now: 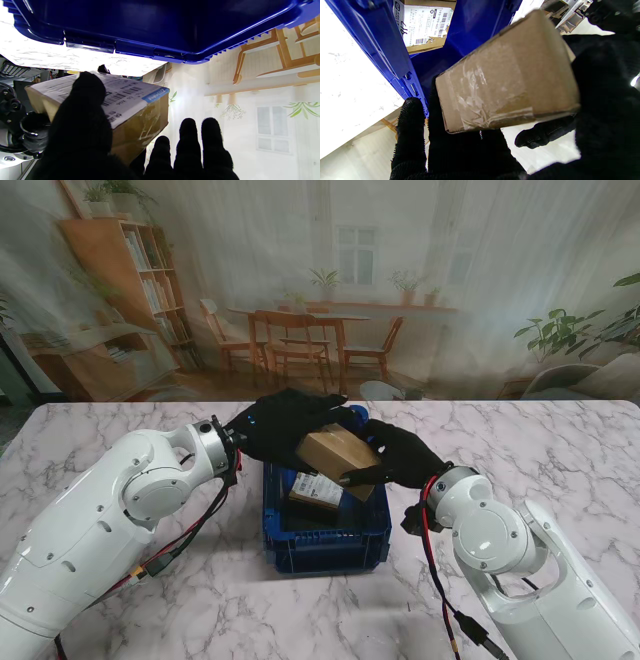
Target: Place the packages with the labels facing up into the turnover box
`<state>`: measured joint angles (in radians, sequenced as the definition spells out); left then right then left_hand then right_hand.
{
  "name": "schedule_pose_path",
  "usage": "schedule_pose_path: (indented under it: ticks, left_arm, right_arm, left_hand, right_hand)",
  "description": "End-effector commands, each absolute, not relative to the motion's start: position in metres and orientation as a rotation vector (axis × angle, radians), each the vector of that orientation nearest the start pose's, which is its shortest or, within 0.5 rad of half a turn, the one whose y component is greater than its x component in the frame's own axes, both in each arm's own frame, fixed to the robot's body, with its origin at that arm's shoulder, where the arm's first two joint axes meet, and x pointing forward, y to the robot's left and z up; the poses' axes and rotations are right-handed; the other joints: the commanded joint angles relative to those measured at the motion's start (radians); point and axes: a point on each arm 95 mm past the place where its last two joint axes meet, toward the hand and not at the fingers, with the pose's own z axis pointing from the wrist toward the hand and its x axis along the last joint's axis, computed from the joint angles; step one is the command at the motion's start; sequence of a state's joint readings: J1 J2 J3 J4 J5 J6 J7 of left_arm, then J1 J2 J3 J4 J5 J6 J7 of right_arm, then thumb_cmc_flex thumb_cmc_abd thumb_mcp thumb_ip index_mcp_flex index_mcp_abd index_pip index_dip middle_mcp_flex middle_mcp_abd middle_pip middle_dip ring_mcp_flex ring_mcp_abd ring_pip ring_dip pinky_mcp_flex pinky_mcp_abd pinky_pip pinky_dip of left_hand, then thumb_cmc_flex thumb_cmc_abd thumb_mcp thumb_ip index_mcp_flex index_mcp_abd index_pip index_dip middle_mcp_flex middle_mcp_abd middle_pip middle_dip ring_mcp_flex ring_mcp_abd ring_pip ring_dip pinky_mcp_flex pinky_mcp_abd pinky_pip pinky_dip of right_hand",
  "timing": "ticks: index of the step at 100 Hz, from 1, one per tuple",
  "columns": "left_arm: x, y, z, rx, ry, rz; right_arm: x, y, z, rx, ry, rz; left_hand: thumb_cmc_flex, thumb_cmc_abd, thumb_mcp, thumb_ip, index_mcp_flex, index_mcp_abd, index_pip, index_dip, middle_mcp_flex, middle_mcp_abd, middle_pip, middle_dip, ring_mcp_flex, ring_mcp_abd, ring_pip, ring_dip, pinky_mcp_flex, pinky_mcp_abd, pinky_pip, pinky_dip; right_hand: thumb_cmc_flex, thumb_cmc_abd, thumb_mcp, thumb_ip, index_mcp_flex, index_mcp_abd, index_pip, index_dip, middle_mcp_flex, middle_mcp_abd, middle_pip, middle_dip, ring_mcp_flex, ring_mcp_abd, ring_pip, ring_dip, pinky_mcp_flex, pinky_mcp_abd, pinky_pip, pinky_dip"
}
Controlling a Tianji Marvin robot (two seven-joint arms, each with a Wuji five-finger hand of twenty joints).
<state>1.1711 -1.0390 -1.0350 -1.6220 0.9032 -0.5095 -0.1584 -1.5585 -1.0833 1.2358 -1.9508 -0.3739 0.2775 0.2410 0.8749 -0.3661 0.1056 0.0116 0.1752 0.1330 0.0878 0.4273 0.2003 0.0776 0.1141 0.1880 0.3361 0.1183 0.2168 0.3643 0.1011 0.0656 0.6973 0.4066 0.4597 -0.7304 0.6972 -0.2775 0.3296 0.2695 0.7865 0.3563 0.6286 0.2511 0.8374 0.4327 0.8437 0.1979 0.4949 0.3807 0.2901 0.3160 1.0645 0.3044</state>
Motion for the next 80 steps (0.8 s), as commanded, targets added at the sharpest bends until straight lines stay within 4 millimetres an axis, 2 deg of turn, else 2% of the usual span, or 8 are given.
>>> schedule_pose_path:
  ticks: [1,14,40,49,56,63,75,80]
  left_arm:
    - [0.448,-0.079,-0.205,-0.524,1.915,-1.823]
    - [0.448,-0.081,-0.206,-0.523,1.875,-1.860]
    - [0.446,-0.088,-0.209,-0.526,1.853,-1.936]
    - [0.446,-0.089,-0.210,-0.555,1.840,-1.971]
    - [0.445,-0.090,-0.211,-0.571,1.848,-1.975]
    - [0.445,-0.090,-0.212,-0.587,1.870,-1.967]
    - [0.446,-0.092,-0.213,-0.624,1.885,-1.970]
    - [0.446,-0.092,-0.213,-0.642,1.893,-1.969]
  right_arm:
    - [0.384,0.045,-0.225,-2.119,-1.505,-2.156]
    - [0.384,0.045,-0.225,-2.133,-1.486,-2.134]
    - [0.385,0.046,-0.227,-2.138,-1.476,-2.129]
    - [0.385,0.044,-0.230,-2.142,-1.477,-2.151]
    - [0.387,0.043,-0.232,-2.157,-1.470,-2.146]
    - [0.388,0.040,-0.235,-2.173,-1.471,-2.140]
    - [0.392,0.036,-0.239,-2.214,-1.432,-2.128]
    - [0.394,0.035,-0.241,-2.229,-1.415,-2.125]
  left_hand:
    - [0.053,0.039,0.036,0.025,0.012,-0.022,0.042,0.038,-0.029,-0.020,0.024,0.024,-0.007,-0.024,0.010,0.015,0.001,-0.027,0.028,-0.003]
    - [0.101,0.081,0.022,0.017,0.040,-0.082,0.157,0.164,0.029,-0.043,0.137,0.101,0.024,-0.028,0.036,0.036,0.016,-0.030,0.067,0.005]
    - [0.185,0.161,-0.009,-0.005,0.149,-0.150,0.438,0.281,0.235,-0.108,0.257,0.223,0.099,-0.044,0.082,0.095,0.061,-0.037,0.152,0.060]
    - [0.230,0.123,-0.009,-0.016,0.208,-0.168,0.542,0.343,0.339,-0.113,0.306,0.277,0.166,-0.041,0.123,0.140,0.100,-0.030,0.211,0.100]
    - [0.263,0.113,-0.036,-0.011,0.272,-0.176,0.612,0.310,0.437,-0.108,0.295,0.415,0.247,-0.020,0.159,0.200,0.152,0.023,0.275,0.151]
    - [0.273,0.116,-0.038,-0.008,0.343,-0.185,0.655,0.281,0.542,-0.096,0.250,0.501,0.314,-0.008,0.189,0.235,0.197,0.032,0.326,0.178]
    - [0.289,0.115,-0.026,-0.004,0.414,-0.191,0.699,0.261,0.653,-0.079,0.221,0.557,0.382,0.006,0.232,0.277,0.238,0.038,0.385,0.201]
    - [0.293,0.109,-0.023,-0.002,0.438,-0.185,0.708,0.252,0.685,-0.064,0.220,0.570,0.408,0.013,0.249,0.290,0.255,0.040,0.402,0.206]
  right_hand:
    - [0.380,0.193,0.337,0.040,0.113,-0.231,0.423,0.048,0.162,-0.066,0.152,0.066,0.035,-0.007,0.059,0.016,0.009,0.009,0.013,0.012]
    - [0.381,0.196,0.338,0.040,0.117,-0.229,0.420,0.048,0.165,-0.061,0.150,0.068,0.042,-0.005,0.061,0.017,0.015,0.014,0.015,0.012]
    - [0.372,0.210,0.316,0.037,0.117,-0.216,0.397,0.034,0.157,-0.053,0.125,0.061,0.030,0.004,0.049,0.015,0.005,0.015,0.009,0.009]
    - [0.368,0.222,0.284,0.042,0.115,-0.212,0.375,0.020,0.148,-0.050,0.105,0.057,0.019,0.006,0.037,0.012,-0.004,0.012,0.001,0.005]
    - [0.364,0.235,0.256,0.047,0.106,-0.210,0.355,0.008,0.131,-0.047,0.089,0.052,-0.001,0.008,0.023,0.008,-0.024,0.008,-0.011,0.000]
    - [0.347,0.251,0.226,0.049,0.098,-0.206,0.329,-0.007,0.110,-0.048,0.071,0.041,-0.022,0.007,0.002,0.000,-0.039,0.000,-0.024,-0.006]
    - [0.270,0.273,0.191,0.058,0.095,-0.198,0.252,-0.028,0.058,-0.059,0.039,0.030,-0.062,0.013,-0.024,-0.009,-0.071,-0.004,-0.041,-0.014]
    - [0.195,0.285,0.196,0.091,0.103,-0.187,0.162,-0.008,0.027,-0.054,0.007,0.023,-0.092,0.016,-0.039,-0.013,-0.091,-0.003,-0.049,-0.019]
